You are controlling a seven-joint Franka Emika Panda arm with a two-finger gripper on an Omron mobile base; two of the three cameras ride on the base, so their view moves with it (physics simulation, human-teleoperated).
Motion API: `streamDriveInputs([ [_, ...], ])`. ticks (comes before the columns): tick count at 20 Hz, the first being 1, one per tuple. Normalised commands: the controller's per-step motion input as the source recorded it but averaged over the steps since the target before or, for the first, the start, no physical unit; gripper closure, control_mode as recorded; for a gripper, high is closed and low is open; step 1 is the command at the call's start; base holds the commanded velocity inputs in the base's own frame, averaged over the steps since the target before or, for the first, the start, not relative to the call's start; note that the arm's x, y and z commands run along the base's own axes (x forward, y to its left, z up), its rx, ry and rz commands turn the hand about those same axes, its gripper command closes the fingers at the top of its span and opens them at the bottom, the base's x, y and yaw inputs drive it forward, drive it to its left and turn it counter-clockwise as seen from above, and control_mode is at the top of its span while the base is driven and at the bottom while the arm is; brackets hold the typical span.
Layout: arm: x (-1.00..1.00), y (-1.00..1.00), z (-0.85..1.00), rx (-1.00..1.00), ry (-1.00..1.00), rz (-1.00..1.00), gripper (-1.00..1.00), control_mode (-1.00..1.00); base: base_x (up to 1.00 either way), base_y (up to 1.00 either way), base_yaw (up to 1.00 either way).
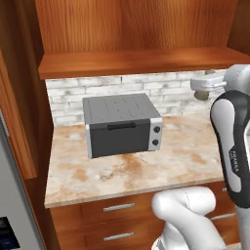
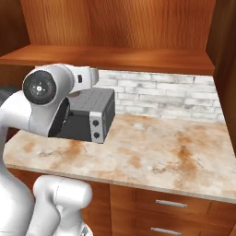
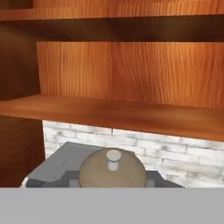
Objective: Retrieve the shaker from the cabinet and place it next the steak on a plate on the dining table.
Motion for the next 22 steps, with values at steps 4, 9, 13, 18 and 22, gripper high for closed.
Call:
streamDriveInputs([
  [4, -0.76, 0.13, -0.66, 0.0, 0.25, -0.15, 1.0, -1.0, 0.0, 0.0, 0.0],
  [9, -0.38, 0.08, -0.72, 0.0, 0.23, -0.11, 1.0, -1.0, 0.0, 0.0, 0.0],
  [13, -0.58, 0.03, -0.61, 0.01, 0.15, -0.08, 1.0, -1.0, 0.0, 0.0, 0.0],
  [18, 0.0, 0.0, 0.0, 0.0, 0.0, 0.0, 1.0, 1.0, -0.56, -0.23, -0.08],
  [22, 0.0, 0.0, 0.0, 0.0, 0.0, 0.0, 1.0, 1.0, -1.0, -0.03, 0.0],
])
